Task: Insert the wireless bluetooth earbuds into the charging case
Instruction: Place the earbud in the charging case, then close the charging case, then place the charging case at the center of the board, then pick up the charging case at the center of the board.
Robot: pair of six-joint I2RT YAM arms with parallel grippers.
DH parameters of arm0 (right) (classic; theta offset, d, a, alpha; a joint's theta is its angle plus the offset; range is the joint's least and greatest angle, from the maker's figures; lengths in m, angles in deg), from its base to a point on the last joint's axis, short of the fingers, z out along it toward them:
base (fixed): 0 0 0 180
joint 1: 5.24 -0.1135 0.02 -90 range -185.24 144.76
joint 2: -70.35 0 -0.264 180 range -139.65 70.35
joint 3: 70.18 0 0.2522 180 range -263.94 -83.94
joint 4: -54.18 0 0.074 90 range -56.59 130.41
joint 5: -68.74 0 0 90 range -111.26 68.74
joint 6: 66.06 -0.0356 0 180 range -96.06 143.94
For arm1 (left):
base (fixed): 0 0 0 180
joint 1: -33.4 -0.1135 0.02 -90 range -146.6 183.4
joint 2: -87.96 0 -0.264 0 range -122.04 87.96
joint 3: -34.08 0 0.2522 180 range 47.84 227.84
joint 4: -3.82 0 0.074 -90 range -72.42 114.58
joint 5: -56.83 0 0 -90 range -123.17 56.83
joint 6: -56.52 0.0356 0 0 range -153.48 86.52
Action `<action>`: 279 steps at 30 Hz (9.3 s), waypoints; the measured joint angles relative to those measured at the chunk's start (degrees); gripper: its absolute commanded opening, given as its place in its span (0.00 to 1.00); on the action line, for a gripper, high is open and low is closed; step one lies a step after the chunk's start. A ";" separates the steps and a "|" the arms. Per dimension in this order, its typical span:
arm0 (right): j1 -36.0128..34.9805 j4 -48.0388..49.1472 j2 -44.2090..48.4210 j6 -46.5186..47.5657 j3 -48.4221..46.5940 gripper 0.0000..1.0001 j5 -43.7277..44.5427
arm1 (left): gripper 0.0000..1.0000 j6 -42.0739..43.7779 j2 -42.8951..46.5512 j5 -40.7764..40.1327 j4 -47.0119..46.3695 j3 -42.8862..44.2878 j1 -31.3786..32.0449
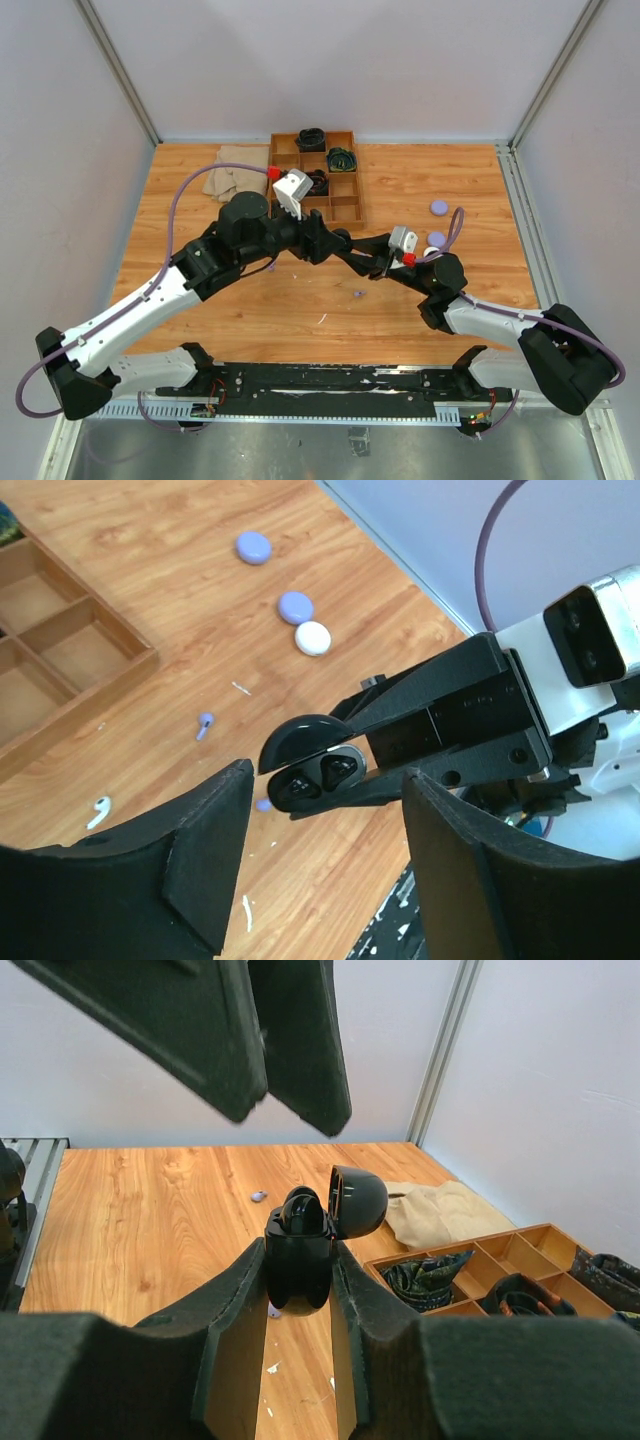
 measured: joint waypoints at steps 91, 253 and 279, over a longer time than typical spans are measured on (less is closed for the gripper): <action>0.00 6.23 -5.03 -11.76 -2.03 0.02 -7.10 | 0.64 -15.91 -1.95 39.95 -23.76 -12.74 -17.09; 13.27 -97.50 -15.54 12.63 -42.25 0.37 29.49 | 0.97 7.67 23.87 -16.09 -0.42 -18.49 -18.93; -15.98 -76.67 3.08 2.19 -30.27 0.37 39.04 | 0.81 -7.69 14.51 6.95 -8.46 -18.73 -18.95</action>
